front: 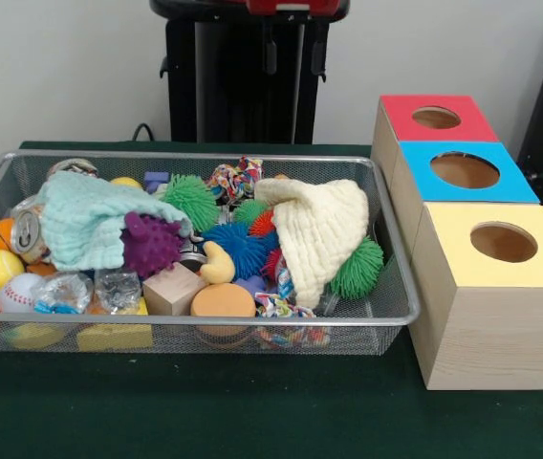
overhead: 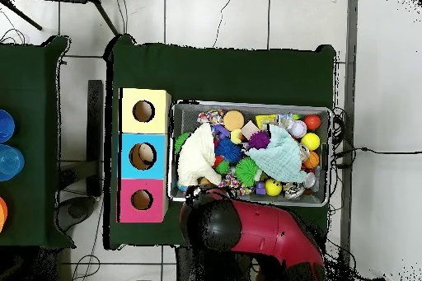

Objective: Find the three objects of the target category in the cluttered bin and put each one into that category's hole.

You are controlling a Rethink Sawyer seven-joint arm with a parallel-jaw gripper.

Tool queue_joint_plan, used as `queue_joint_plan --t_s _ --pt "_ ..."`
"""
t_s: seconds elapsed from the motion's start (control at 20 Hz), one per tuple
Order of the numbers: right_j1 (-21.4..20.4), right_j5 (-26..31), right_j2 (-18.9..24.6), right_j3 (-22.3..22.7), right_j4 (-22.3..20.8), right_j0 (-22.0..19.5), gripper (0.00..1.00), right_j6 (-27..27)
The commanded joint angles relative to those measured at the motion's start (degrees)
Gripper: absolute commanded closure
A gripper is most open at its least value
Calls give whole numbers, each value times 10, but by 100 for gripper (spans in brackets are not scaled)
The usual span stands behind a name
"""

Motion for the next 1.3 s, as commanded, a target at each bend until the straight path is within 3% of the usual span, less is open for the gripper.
queue_joint_plan --t_s 0.05,0.5,0.8,1.3 --pt "7 55 65 -47 -28 -16 0 -47" --pt "36 0 75 -32 -31 2 0 -2" --pt "86 -52 56 -36 -41 39 0 42" --pt "112 -92 44 -39 -34 44 0 48"
